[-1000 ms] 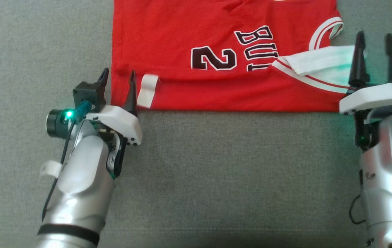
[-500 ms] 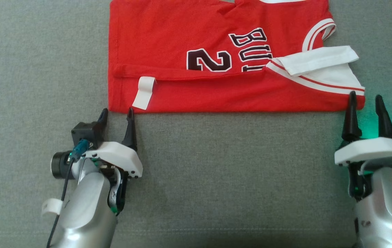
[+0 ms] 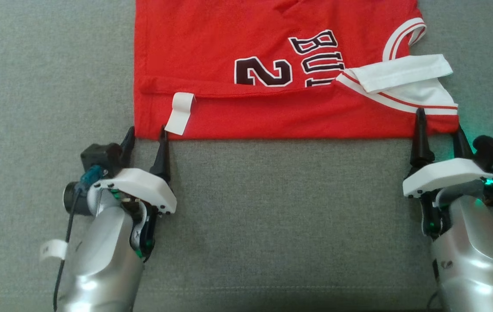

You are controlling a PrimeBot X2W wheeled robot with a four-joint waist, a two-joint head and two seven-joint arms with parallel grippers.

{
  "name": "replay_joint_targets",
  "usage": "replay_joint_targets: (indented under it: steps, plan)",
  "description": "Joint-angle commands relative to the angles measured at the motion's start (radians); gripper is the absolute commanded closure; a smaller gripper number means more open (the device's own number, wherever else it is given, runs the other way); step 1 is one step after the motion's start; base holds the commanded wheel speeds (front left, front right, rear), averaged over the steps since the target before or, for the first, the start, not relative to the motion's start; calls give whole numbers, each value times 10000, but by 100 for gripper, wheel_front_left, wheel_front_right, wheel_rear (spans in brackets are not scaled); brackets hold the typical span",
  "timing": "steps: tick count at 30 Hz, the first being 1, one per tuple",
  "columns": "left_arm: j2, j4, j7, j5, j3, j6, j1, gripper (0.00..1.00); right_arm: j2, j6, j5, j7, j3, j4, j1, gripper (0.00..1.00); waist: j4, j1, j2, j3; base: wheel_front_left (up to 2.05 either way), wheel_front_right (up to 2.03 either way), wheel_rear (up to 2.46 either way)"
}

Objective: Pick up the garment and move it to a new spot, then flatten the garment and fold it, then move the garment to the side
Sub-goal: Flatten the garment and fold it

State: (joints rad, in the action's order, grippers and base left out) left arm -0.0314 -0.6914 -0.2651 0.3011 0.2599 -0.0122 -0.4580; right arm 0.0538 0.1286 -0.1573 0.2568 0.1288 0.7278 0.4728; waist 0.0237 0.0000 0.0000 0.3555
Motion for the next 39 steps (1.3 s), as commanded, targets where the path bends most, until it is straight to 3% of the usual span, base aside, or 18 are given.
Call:
replay_joint_targets:
  steps: [1,3,4,5,6,7,8,9,10,16,26,32,39]
  plan:
    - [-189,-119,33,92,-315,103,-139,0,-33,21,-79,48,-346,-2,180,0,-34,0,0,47,0,0,0]
    - [-189,-380,33,148,-306,224,-251,0,-33,21,-109,49,-398,141,266,0,-65,0,0,89,0,0,0]
    - [-189,-537,33,156,-274,263,-319,0,-34,21,-143,49,-439,225,298,5,-80,0,0,105,0,0,0]
    - [-189,-709,33,172,-221,312,-386,0,-34,21,-164,49,-469,314,328,20,-93,0,0,119,0,0,0]
    - [-189,-913,33,198,-136,378,-452,0,-34,21,-185,49,-497,376,360,59,-105,0,0,129,0,0,0]
    - [-189,-1116,33,250,-55,446,-521,9,-34,21,-212,49,-515,454,383,96,-114,0,0,134,0,0,0]
    - [-189,-1354,33,323,53,533,-587,56,-34,21,-251,47,-505,547,405,100,-120,0,0,134,0,0,0]
    - [-189,-1563,33,426,164,628,-659,98,-34,21,-284,47,-514,617,431,100,-122,0,0,129,0,0,0]
    - [-189,-1699,33,610,247,741,-728,100,-34,21,-308,47,-529,664,457,100,-120,0,0,126,0,0,0]
    - [-189,-1522,33,988,647,1003,-990,100,47,21,-523,48,-513,374,526,100,-19,0,0,-16,0,0,0]
    - [-193,-498,33,619,89,846,-727,100,325,21,-676,-16,-711,286,695,100,70,0,0,-1325,0,0,0]
    - [-254,-245,33,270,-513,725,381,100,361,21,-1034,-720,-824,600,201,100,-72,0,0,-2962,0,0,0]
    - [-227,-589,33,201,-653,639,1779,100,342,21,-1402,-1250,-936,123,-1281,100,-192,0,0,-3314,0,0,0]
